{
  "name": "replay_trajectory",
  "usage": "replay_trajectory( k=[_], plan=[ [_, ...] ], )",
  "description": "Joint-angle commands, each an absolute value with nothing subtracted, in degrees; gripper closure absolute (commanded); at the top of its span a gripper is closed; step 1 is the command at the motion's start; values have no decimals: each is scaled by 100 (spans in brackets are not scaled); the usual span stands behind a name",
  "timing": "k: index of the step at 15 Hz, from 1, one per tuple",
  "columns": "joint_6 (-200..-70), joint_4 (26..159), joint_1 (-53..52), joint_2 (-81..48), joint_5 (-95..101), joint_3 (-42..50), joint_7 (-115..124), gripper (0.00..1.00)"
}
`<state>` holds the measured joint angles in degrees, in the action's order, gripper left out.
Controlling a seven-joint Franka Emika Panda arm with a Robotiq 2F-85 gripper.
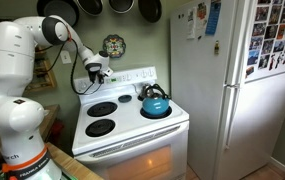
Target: Flip the switch on the top left of the stove to turn off the oven light
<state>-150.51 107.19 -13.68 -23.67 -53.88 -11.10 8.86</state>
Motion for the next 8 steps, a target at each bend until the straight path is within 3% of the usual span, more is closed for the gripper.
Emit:
replay_trajectory(
  k=[1,8],
  plan=[
    [-15195,10747,-1350,-2389,-5364,-1158,948,100],
    [-15201,10616,-1389,-2513,-5324,-1180,991,100]
  ],
)
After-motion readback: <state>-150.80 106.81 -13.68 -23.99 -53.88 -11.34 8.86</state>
